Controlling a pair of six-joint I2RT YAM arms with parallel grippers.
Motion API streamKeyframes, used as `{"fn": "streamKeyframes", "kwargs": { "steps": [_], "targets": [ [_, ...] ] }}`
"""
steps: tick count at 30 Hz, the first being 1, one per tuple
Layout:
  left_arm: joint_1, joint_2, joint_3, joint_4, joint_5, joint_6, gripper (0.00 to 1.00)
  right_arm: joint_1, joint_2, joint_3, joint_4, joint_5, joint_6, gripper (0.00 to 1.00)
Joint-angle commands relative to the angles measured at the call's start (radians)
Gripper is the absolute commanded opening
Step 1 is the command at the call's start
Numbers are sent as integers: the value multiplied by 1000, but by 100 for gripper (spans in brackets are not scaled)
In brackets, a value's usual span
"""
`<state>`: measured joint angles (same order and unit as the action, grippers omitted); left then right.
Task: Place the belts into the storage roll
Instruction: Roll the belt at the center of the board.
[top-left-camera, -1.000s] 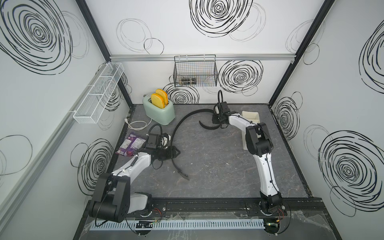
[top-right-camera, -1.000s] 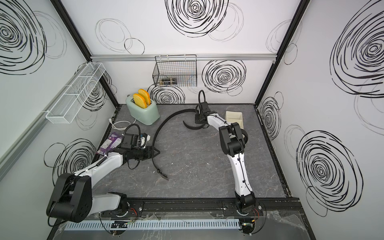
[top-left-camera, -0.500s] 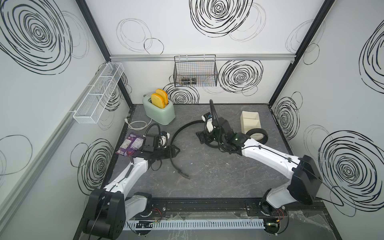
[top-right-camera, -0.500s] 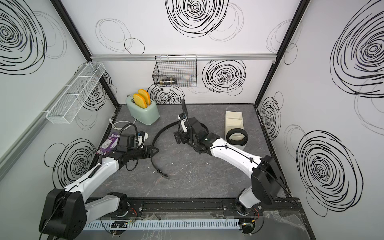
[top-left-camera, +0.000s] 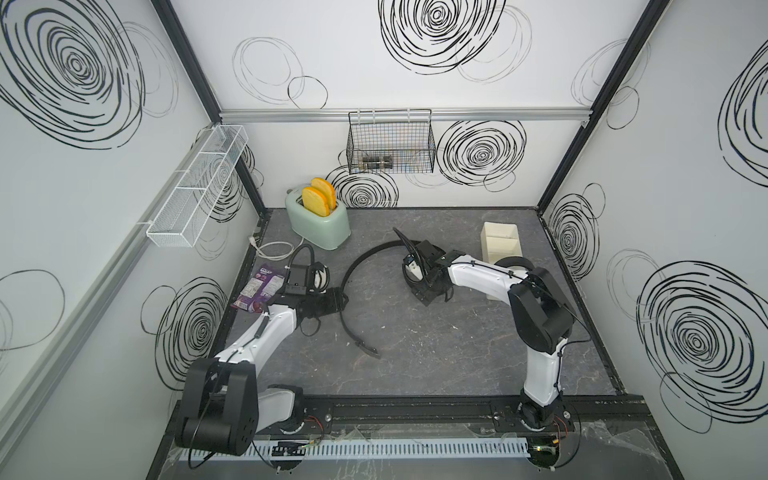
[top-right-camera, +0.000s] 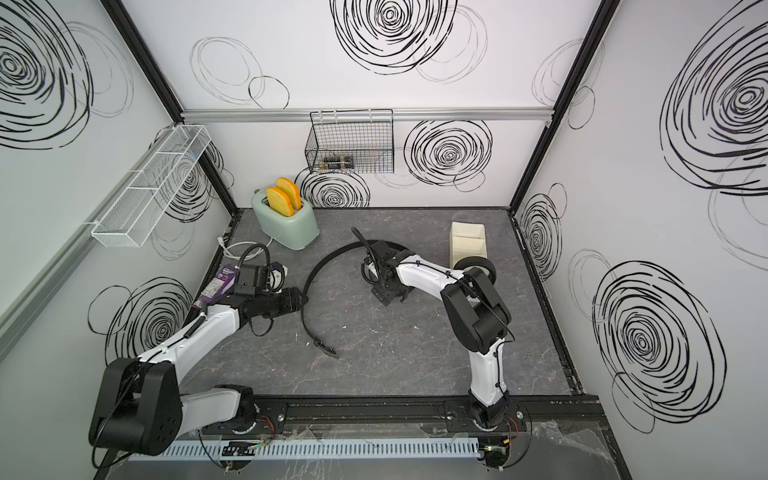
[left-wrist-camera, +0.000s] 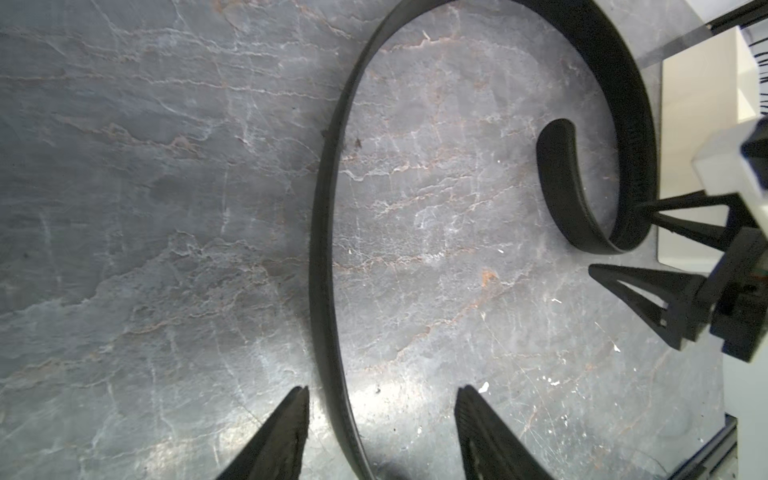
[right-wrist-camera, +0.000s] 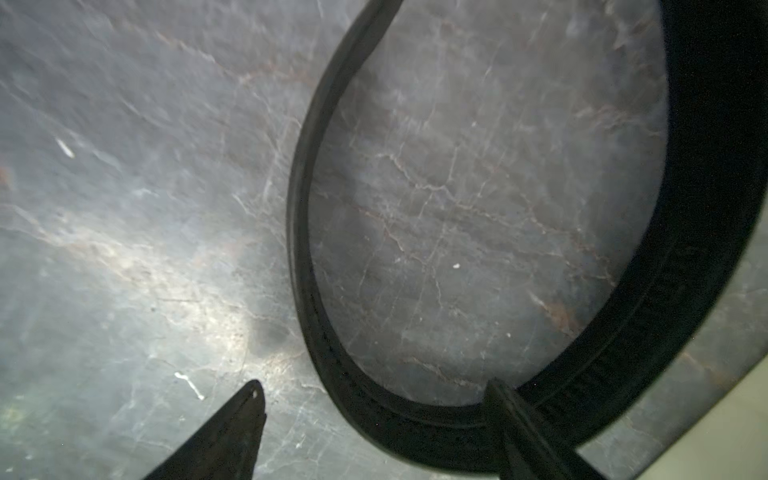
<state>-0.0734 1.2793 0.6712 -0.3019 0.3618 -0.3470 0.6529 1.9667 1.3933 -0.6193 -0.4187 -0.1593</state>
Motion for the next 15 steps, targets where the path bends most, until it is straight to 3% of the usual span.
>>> {"fn": "streamKeyframes", "kwargs": {
  "steps": [1,4,7,8,12,15],
  "targets": [
    [4,35,45,-26,-52,43,61,-14,43,53,-50,133,-51,83],
    [-3,65,54,-32,-69,46,60,-34,71,55,-31,94,-40,74],
    [-9,95,63,-37,-94,54,58,-43,84,42,-24,59,-25,39],
    [-12,109,66,-37,-104,57,58,-44,79,29,-15,34,-19,33],
    [-36,179,76,-37,-127,68,56,-44,36,-16,38,-42,61,19],
    [-63,235,83,-39,-129,76,52,-41,-2,-30,96,-117,229,9]
  ]
}}
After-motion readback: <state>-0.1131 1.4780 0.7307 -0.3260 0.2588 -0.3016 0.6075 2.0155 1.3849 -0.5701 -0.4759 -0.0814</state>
